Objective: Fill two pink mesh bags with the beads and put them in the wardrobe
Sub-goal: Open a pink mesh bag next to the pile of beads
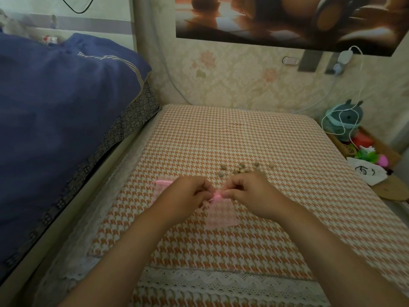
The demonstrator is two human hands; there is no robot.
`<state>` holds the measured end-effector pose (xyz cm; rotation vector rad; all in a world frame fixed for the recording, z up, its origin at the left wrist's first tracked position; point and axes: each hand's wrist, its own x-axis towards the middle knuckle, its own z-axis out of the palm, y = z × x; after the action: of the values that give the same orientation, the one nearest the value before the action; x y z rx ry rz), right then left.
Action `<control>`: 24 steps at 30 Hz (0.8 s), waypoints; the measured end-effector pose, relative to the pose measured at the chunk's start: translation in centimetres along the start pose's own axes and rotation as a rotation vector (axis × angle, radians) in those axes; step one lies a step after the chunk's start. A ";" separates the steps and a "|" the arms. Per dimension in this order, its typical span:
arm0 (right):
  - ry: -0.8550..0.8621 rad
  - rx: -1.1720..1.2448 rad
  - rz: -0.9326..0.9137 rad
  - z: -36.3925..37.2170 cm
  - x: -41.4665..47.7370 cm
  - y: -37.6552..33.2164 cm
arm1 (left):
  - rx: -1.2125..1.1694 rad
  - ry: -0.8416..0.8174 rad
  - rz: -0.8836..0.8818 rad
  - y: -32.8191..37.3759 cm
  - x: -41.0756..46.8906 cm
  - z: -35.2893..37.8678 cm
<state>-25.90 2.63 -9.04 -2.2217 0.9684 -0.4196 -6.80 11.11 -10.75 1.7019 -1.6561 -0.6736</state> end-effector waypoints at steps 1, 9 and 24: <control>-0.018 -0.057 -0.003 -0.1 0.0 0.1 | 0.051 -0.006 -0.009 0.1 0.0 0.0; 0.031 0.146 0.083 -0.1 -0.5 -0.7 | 0.359 0.123 0.130 0.6 -0.4 0.2; 0.188 0.255 0.166 0.8 -0.1 -1.2 | -0.064 0.227 -0.130 1.1 -0.1 1.8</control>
<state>-24.90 3.72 -8.81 -1.8825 1.1200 -0.6459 -8.93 11.07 -11.10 1.7798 -1.3631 -0.5642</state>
